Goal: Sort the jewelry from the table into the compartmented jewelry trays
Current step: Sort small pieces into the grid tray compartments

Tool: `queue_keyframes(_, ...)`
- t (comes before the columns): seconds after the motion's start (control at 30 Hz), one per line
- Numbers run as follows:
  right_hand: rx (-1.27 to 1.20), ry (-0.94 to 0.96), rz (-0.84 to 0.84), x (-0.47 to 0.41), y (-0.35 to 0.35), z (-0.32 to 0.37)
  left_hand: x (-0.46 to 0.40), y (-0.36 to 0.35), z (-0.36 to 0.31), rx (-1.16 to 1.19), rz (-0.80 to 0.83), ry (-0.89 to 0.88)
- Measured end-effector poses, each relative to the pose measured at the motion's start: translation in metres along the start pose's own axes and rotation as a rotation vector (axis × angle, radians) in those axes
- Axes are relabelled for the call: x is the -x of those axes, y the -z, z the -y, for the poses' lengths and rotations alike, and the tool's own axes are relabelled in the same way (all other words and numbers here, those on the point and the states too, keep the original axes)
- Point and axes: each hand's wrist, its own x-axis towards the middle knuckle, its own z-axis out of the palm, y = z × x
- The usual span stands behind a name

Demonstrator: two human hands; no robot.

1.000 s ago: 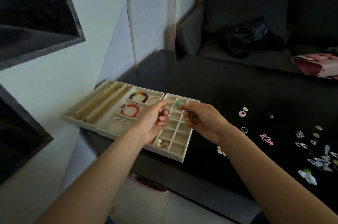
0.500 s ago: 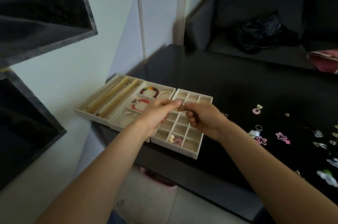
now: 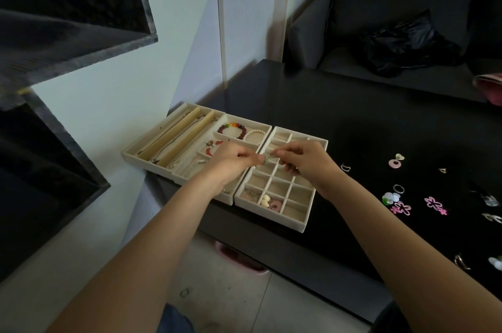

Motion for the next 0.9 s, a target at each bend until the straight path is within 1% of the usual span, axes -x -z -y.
queue_keyframes(0.07, 0.055, 0.02, 0.0, -0.003, 0.0, -0.002, -0.002, 0.004, 0.005, -0.067, 0.044, 0.007)
queue_keyframes(0.17, 0.055, 0.004, -0.025, -0.007, -0.002, -0.004, -0.003, 0.007, 0.01, -0.168, 0.068, -0.007)
queue_keyframes(0.23, 0.089, 0.005, -0.032, -0.008, -0.004, -0.006, -0.003, 0.005, 0.015, -0.214, 0.041, -0.009)
queue_keyframes(0.37, 0.257, 0.015, -0.047, -0.009, -0.012, -0.011, -0.008, 0.001, 0.023, -0.242, -0.014, 0.018)
queue_keyframes(0.47, 0.337, 0.013, -0.033, -0.011, -0.017, -0.014, -0.014, 0.001, 0.027, -0.282, -0.073, 0.012)
queue_keyframes(0.53, 0.373, 0.002, -0.019, -0.012, -0.018, -0.013, -0.017, -0.001, 0.028, -0.309, -0.105, -0.01)
queue_keyframes(0.63, 0.42, -0.021, -0.019, -0.013, -0.018, -0.012, -0.017, -0.005, 0.028, -0.374, -0.099, -0.054)
queue_keyframes(0.77, 0.458, -0.04, -0.015, -0.015, -0.021, -0.012, -0.017, -0.013, 0.026, -0.501, -0.13, -0.136)
queue_keyframes(0.9, 0.512, -0.038, 0.011, -0.016, -0.026, -0.014, -0.017, -0.017, 0.022, -0.68, -0.105, -0.196)
